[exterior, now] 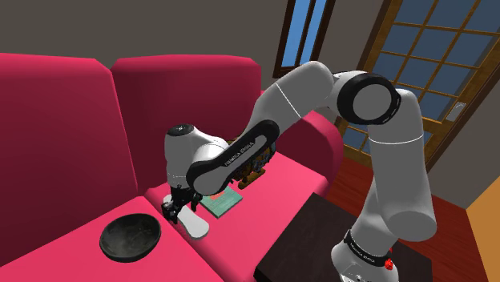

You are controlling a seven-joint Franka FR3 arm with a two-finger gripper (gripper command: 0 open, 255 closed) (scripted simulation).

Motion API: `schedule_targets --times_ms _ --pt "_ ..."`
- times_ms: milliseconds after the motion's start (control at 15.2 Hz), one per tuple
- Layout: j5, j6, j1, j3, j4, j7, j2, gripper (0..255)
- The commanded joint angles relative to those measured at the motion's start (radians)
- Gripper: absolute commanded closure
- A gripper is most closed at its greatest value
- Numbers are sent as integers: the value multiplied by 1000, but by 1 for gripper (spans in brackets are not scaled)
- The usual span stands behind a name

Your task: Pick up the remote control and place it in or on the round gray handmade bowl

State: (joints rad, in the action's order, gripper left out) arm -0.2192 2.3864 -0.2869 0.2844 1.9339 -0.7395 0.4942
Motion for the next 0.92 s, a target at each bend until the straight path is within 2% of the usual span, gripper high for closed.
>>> schedule_targets --times_ms 0,594,858 --pt "9 -19 6 6 3 7 -23 255" --pt "41 -102 19 24 -11 29 -95 255" --pt "12 -189 -43 19 -223 -17 36 255"
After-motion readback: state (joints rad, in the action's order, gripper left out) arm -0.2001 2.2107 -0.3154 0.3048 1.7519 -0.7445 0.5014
